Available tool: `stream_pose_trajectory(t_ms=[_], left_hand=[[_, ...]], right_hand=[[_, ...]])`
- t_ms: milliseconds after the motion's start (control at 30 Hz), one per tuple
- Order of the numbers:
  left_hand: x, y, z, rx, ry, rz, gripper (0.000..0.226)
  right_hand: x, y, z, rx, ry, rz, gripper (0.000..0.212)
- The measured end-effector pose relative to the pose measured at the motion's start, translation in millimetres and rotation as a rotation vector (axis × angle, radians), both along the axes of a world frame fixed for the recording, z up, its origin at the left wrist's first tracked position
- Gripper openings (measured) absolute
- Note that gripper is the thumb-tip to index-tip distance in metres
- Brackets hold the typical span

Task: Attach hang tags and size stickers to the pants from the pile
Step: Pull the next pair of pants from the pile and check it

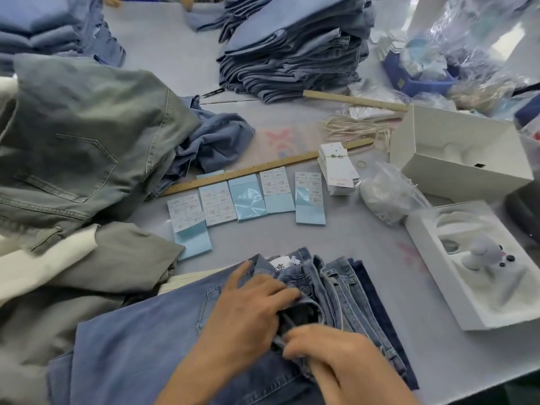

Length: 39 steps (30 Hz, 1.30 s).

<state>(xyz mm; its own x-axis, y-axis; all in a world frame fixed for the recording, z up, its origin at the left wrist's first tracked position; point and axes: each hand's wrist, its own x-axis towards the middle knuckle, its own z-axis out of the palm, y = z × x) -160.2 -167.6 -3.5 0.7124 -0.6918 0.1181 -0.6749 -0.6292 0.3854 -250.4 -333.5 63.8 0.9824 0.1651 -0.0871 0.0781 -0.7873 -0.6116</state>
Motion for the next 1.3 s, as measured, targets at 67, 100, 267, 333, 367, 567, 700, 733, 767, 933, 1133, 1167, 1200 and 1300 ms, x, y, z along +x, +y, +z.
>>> stream_pose_trajectory(t_ms=[67,100,267,333,367,567,700,733,767,933,1133,1167,1200,1300], left_hand=[[12,-7,3,0.025,0.1,0.002,0.023],[18,-8,5,-0.019,0.183,0.009,0.017],[37,-13,12,-0.337,0.617,0.129,0.023],[38,-18,8,-0.371,0.598,0.203,0.025],[39,-19,5,-0.411,0.599,0.233,0.02],[45,-11,10,-0.358,0.052,0.045,0.019],[45,-4,11,-0.267,-0.026,-0.172,0.02],[44,-2,10,-0.228,-0.047,-0.187,0.024],[43,0,10,-0.197,-0.101,-0.196,0.024],[18,7,-6,-0.382,-0.389,-0.071,0.008],[-16,30,-30,-0.569,-0.491,0.102,0.003],[-18,32,-31,-0.572,-0.516,0.114,0.002],[-20,33,-32,-0.576,-0.541,0.118,0.002],[-22,31,-33,-0.585,-0.626,0.098,0.007]], right_hand=[[4,-12,-7,0.043,0.021,-0.141,0.031],[8,-23,-11,0.036,0.061,-0.231,0.038],[36,-55,-31,0.163,0.285,-0.277,0.013],[42,-52,-42,0.245,0.307,-0.245,0.015],[43,-50,-45,0.305,0.326,-0.249,0.016],[49,-45,-51,0.75,0.446,-0.386,0.017],[51,-42,-50,0.953,0.494,-0.467,0.016],[51,-42,-51,0.987,0.504,-0.498,0.016],[51,-41,-52,1.014,0.51,-0.517,0.015],[48,-39,-50,1.017,0.488,-0.499,0.019],[48,-30,-40,0.732,0.362,-0.426,0.018],[48,-29,-38,0.718,0.352,-0.422,0.017],[49,-27,-36,0.707,0.343,-0.418,0.016],[47,-23,-31,0.672,0.331,-0.378,0.014]])
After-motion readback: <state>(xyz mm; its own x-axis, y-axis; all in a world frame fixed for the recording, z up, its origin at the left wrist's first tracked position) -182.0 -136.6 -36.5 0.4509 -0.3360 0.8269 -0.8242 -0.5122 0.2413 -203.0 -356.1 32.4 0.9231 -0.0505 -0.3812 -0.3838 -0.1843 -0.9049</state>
